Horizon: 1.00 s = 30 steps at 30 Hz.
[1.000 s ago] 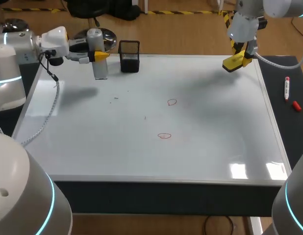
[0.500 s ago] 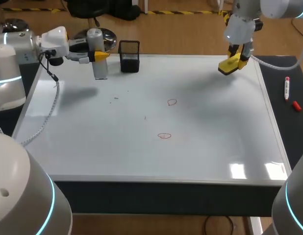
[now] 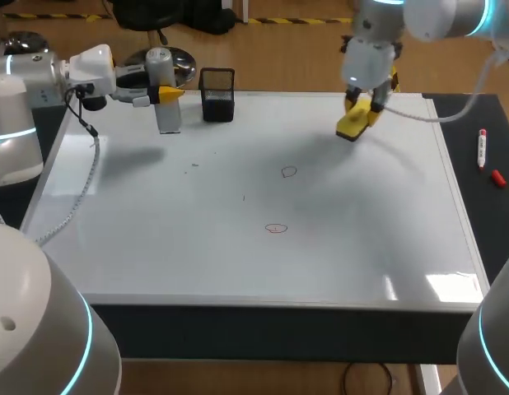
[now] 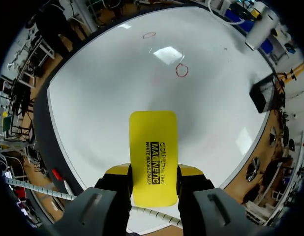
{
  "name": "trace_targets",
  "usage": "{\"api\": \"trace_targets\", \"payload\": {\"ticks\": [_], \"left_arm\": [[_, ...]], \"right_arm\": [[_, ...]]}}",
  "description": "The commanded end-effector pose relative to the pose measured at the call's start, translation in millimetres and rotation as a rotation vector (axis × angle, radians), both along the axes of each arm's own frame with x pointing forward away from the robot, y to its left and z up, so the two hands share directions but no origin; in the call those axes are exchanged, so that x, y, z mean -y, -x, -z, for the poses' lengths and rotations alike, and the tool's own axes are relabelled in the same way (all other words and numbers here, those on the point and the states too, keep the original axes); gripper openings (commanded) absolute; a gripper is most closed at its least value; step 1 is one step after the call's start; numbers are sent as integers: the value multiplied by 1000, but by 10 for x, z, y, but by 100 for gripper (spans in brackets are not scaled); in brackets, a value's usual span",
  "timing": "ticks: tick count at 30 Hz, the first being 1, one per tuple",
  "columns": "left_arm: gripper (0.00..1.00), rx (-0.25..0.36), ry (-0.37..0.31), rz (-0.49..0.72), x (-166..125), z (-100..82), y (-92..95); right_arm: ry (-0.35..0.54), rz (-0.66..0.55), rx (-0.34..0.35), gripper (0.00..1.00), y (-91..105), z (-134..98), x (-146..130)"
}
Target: Pick up the inspection probe, press it on each red-marked spot on the whiteboard one by one, put down the probe, pick up the eraser, and wipe off all the red marks.
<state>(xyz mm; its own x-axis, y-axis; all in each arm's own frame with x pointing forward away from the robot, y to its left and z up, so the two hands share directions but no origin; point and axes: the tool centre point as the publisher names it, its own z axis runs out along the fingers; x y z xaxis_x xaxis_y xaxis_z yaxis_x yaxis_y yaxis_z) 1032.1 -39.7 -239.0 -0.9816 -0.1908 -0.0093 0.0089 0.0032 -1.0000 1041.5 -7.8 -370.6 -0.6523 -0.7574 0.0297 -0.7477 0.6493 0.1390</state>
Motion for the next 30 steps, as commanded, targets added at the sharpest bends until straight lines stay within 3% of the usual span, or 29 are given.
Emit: {"api": "trace_targets", "payload": {"ticks": [1,13,21,30], "left_arm": [[0,2,-1,-5,6,-10,13],[0,2,-1,-5,6,-10,13],[0,2,-1,-5,6,-10,13],[0,2,-1,-5,6,-10,13]], "right_arm": [[43,-70,51,0,224,-95,-336],[6,-236,79,0,637,-57,-1061],[26,-301,106,0,897,-55,-1334],[-40,-381,80,0,978,134,-1553]]}}
